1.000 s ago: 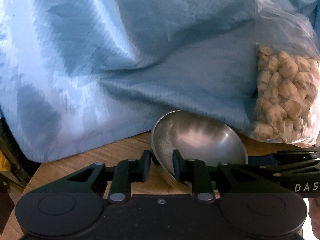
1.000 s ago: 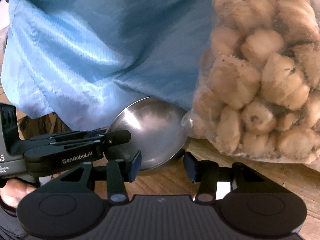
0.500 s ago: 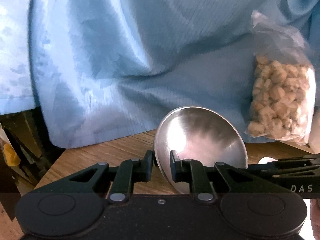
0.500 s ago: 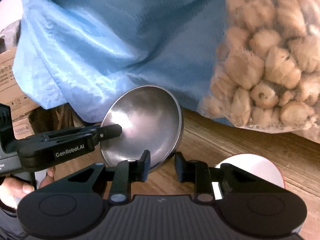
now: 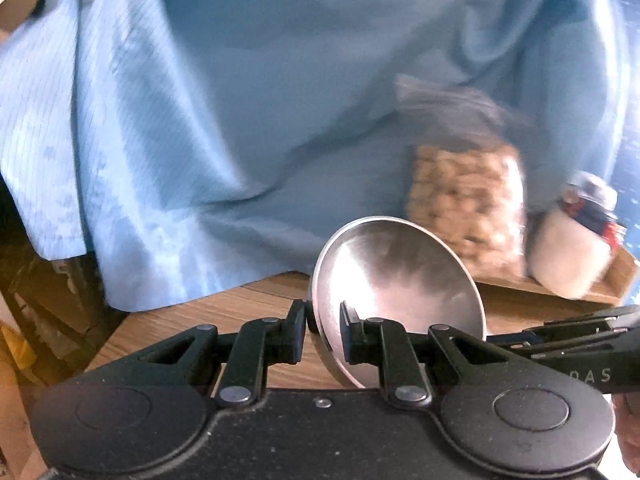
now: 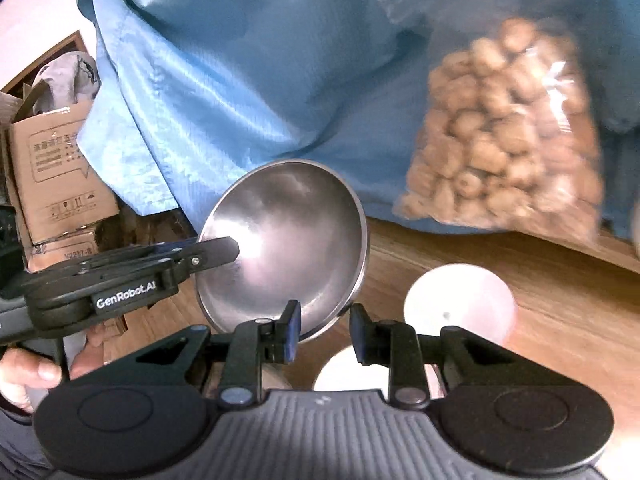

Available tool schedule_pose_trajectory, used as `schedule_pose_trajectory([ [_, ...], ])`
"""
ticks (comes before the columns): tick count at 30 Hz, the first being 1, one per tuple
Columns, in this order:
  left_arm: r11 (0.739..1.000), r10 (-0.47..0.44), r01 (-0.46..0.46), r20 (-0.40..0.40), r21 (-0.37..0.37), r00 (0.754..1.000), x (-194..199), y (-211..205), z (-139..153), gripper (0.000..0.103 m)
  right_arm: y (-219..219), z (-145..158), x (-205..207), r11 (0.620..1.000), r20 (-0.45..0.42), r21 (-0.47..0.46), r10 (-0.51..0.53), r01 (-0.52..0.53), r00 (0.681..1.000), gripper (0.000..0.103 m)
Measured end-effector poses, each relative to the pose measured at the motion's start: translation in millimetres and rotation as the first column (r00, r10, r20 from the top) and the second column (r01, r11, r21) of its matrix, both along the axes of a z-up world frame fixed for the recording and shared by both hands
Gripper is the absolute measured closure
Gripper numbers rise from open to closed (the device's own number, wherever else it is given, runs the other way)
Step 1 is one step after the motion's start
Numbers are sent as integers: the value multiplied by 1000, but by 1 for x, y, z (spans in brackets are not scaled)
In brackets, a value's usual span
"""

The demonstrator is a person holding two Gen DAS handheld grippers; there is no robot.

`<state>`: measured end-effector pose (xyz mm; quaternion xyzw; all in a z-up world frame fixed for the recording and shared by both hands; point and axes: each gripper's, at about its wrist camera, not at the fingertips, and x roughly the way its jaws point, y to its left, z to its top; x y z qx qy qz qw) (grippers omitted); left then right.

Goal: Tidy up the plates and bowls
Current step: 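Lift the steel bowl with both grippers and lower it onto the table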

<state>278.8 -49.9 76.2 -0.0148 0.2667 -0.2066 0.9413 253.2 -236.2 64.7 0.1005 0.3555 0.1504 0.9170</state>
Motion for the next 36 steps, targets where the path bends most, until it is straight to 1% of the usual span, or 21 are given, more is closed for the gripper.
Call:
schedule_pose_trajectory([
  [7,992,-113,114,12,-48,993,-52,-23,10,84,-23,24,-76,994,29,-36,-106,107,994,73],
  [11,983,-173,175,32,-54,984,-83,-39,11,84,-33,31,-120,984,48,-48,-169,171,984,73],
  [14,976,-212,212,24,-42,977,-104,-54,8,84,-38,30,-147,977,36,-57,-205,206,978,73],
  [17,966,-256,256,8,-45,967,-126,-59,2,84,-46,24,-176,970,19,-53,-235,236,972,73],
  [22,951,-305,302,-35,-59,952,-156,-65,-16,84,-53,3,-218,962,-4,-32,-273,272,962,73],
  [25,945,-326,322,-74,-60,942,-167,-68,-27,84,-58,-8,-233,958,-32,-31,-288,287,957,73],
  [28,943,-332,329,-97,-41,938,-173,-73,-35,84,-63,-16,-240,957,-55,-25,-291,290,955,73],
  [36,954,-297,300,-181,-7,938,-165,-83,-58,84,-70,-37,-234,961,-102,-19,-276,275,956,73],
])
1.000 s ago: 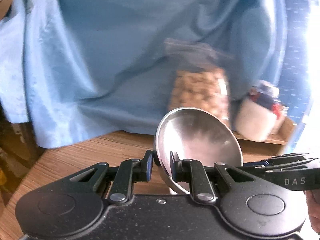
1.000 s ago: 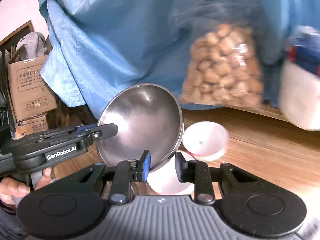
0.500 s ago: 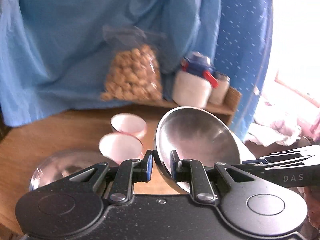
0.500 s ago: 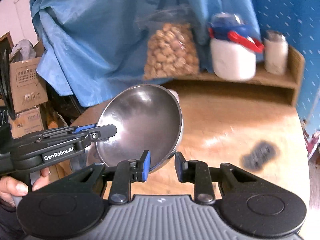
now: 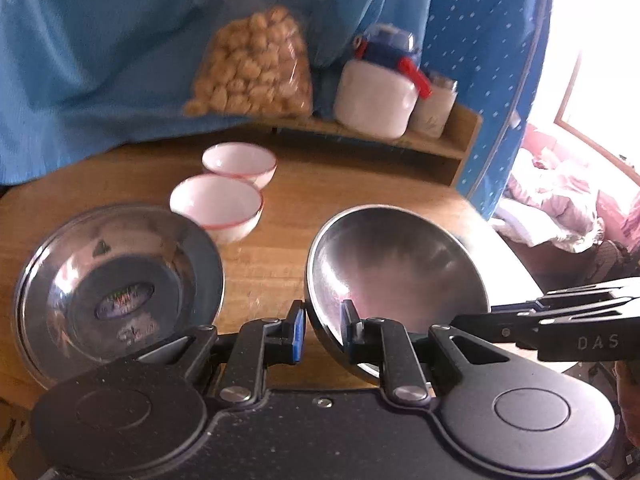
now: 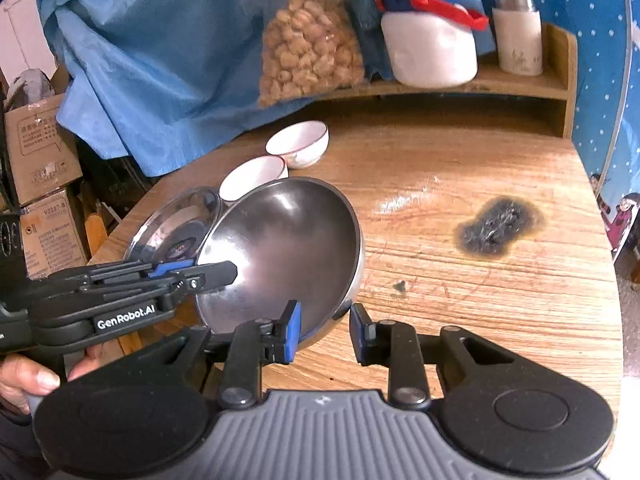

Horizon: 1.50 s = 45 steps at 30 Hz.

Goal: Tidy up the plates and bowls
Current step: 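Lift the steel bowl with both grippers and lower it onto the table, then open both grippers and withdraw from the steel bowl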

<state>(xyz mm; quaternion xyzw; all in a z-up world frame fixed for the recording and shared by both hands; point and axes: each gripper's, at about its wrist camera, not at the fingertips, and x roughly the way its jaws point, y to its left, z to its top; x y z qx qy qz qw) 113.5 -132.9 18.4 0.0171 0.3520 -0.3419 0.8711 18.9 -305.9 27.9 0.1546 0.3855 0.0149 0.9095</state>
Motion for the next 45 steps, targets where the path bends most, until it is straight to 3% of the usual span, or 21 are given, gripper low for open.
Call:
schedule_pose_trajectory([
  [7,1000,21,-21,-53,-4,998,12,3,-10,82,-4,-7,14,999,-18,15,29,-29,999,73],
  [28,1000,26,-25,-42,7,999,21,-2,-6,78,-12,-8,33,998,-14,38,48,-48,999,70],
  [36,1000,12,-12,-51,-3,999,22,-4,-5,72,-14,-8,33,998,-14,26,51,-51,999,64],
  [38,1000,8,-8,-52,-2,999,23,-4,-5,65,-13,-7,34,999,-11,16,49,-49,999,64],
  [40,1000,13,-13,-53,-4,999,22,-3,-4,46,-13,-6,33,999,-6,8,47,-47,999,62],
  [42,1000,20,-21,-45,-10,999,21,-2,-1,34,-14,-5,33,999,7,9,47,-47,999,49],
  [45,999,25,-25,-24,-19,999,18,0,7,21,-17,-1,32,999,30,4,47,-47,998,38],
])
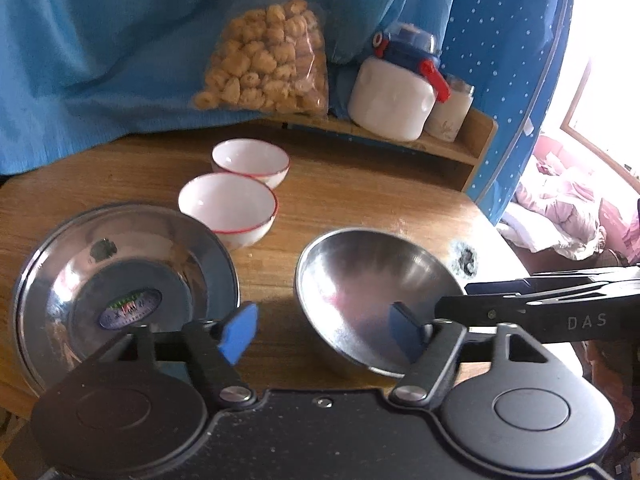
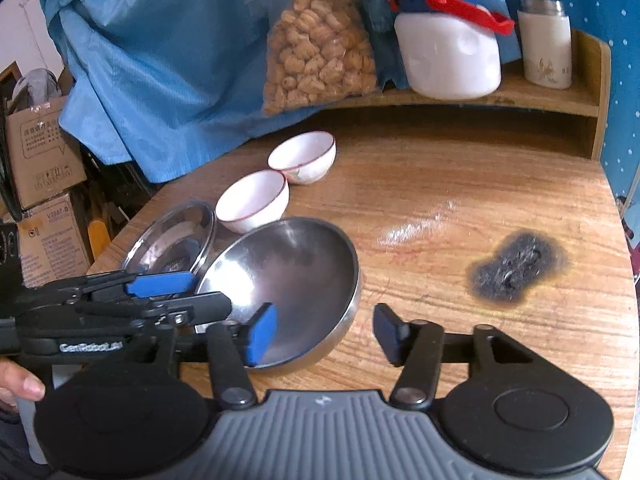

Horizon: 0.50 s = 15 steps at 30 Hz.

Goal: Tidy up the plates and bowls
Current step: 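Open both grippers and withdraw from the steel bowl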

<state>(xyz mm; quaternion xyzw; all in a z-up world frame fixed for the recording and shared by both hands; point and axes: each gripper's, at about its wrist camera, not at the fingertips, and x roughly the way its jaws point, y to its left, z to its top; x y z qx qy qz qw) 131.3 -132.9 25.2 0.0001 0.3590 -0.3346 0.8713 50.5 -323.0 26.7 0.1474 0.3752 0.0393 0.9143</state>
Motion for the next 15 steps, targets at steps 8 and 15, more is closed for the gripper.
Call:
schedule_pose_trajectory([
  [8,993,69,-59,100,-103,993,8,26,39,1,-13,8,6,1000,60,-3,-13,14,998,6],
  [15,977,201,-195,71,-87,977,75,49,51,1,-24,8,33,1000,66,21,3,-4,998,3],
])
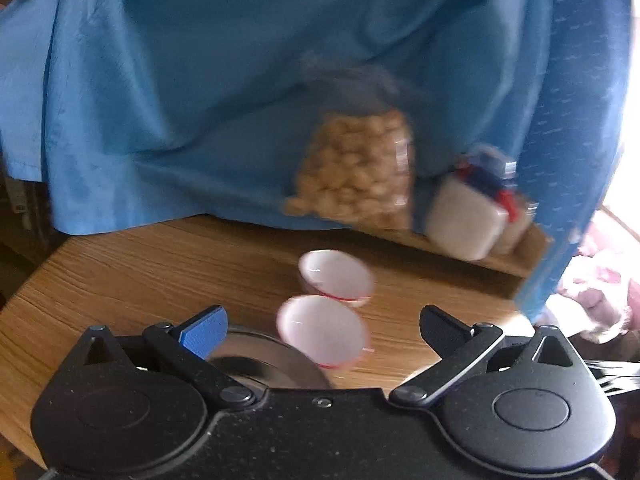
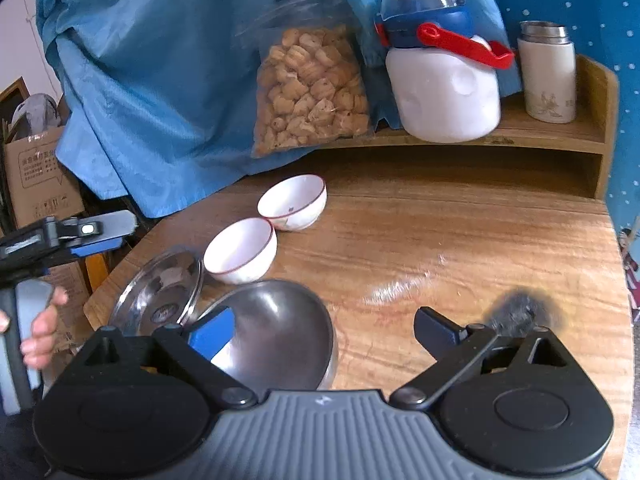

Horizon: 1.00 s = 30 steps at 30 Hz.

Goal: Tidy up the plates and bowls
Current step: 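Open both grippers and withdraw from the steel bowl, then close both grippers on the rim of the nearer red-rimmed white bowl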

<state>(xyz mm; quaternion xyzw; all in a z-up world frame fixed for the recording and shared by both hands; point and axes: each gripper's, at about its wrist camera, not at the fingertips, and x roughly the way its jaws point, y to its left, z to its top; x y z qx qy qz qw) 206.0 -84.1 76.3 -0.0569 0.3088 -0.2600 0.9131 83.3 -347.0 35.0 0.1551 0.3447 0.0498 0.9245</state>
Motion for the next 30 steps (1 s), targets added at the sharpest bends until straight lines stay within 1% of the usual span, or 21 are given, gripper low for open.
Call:
schedule_pose_trajectory([
  [3,999,-3,4,-29,50,1000,26,-3,-5,1,-3,-1,18,1000,-14,17,25,-25,1000,0],
  [7,995,-28,34,-59,92,998,52,-14,-16,1,-1,-1,45,999,-31,22,31,-30,999,0],
  [9,991,-54,63,-78,120,996,63,-21,-22,1,2,-1,57,999,-48,22,43,-42,998,0],
  [12,980,-33,51,-95,192,995,74,-27,-36,1,8,-1,72,998,-59,11,60,-59,996,0],
  [15,977,-53,76,-121,200,991,81,-27,-45,1,13,-1,88,998,-85,-2,66,-67,994,0],
  [18,973,-50,76,-122,218,991,87,-28,-48,1,21,-1,106,996,-118,-10,88,-90,989,0],
  [22,973,-55,80,-122,214,991,92,-29,-49,1,28,-1,126,989,-135,54,143,-136,981,0],
  [24,976,-54,80,-132,201,990,95,-28,-50,1,30,-3,135,990,-142,70,133,-124,981,1],
  [28,977,-55,84,-146,198,988,97,-27,-54,2,34,-10,148,993,-173,65,105,-95,979,1],
  [29,977,-57,87,-153,197,987,98,-27,-55,2,34,-11,150,993,-180,68,104,-93,978,2],
  [30,976,-60,92,-162,195,985,99,-26,-56,4,34,-13,152,994,-188,67,103,-92,977,6],
])
